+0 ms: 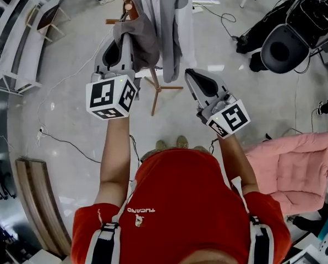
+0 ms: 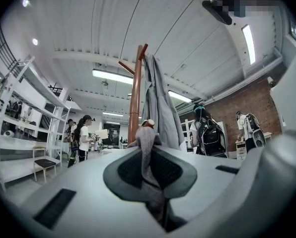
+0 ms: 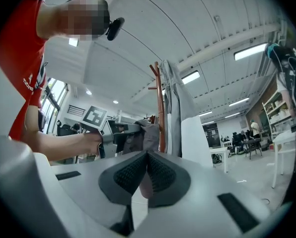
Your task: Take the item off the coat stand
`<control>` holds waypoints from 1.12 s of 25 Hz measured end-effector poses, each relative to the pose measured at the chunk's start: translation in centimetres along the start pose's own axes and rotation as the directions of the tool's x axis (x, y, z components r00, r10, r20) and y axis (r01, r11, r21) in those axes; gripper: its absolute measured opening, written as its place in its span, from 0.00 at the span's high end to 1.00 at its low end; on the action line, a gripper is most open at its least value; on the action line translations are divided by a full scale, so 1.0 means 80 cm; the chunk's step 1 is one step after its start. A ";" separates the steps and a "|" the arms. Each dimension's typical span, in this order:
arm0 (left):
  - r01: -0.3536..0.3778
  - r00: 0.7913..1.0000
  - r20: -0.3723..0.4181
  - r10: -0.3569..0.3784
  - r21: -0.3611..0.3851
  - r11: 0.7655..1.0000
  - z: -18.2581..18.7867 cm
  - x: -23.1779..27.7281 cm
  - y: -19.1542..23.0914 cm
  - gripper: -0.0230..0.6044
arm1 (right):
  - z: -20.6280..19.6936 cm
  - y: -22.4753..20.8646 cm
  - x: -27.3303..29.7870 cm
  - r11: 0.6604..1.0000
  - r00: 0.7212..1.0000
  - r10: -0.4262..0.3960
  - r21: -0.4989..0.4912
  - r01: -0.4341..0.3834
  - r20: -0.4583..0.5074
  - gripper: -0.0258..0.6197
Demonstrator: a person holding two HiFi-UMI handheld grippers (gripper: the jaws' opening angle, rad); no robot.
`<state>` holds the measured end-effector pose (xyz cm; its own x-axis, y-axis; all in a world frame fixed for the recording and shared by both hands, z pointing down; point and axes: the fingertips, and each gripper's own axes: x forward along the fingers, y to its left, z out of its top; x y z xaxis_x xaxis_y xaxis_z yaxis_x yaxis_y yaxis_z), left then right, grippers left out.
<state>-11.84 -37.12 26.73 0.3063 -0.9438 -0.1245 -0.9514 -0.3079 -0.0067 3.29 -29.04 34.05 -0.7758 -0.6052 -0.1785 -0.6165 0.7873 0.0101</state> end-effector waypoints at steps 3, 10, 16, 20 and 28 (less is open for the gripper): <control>0.025 0.999 0.030 -0.025 0.009 1.000 0.019 -0.014 -0.001 0.92 | -0.001 0.003 0.007 1.000 1.000 -0.001 0.016 0.001 0.003 0.92; 0.058 0.997 0.045 -0.058 0.014 0.998 0.028 -0.060 -0.007 0.92 | -0.003 0.009 0.008 1.000 1.000 0.007 0.030 -0.007 0.007 0.92; 0.099 0.994 0.043 -0.099 -0.004 0.995 0.006 -0.117 -0.008 0.92 | -0.001 0.008 0.002 0.999 1.000 -0.011 0.041 0.011 0.014 0.92; 0.109 0.994 0.014 -0.109 -0.024 0.994 -0.015 -0.140 -0.013 0.92 | 0.001 0.009 -0.009 0.999 1.000 -0.024 0.033 0.023 0.020 0.92; 0.133 0.991 0.019 -0.132 -0.060 0.989 -0.020 -0.147 -0.012 0.92 | 0.004 0.015 -0.004 1.000 0.999 -0.028 -0.001 0.028 0.016 0.92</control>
<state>-14.45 -25.92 29.82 0.4282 -0.8926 -0.1414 -0.8987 -0.4370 0.0368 2.85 -27.87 33.78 -0.7559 -0.6252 -0.1944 -0.6383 0.7698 0.0065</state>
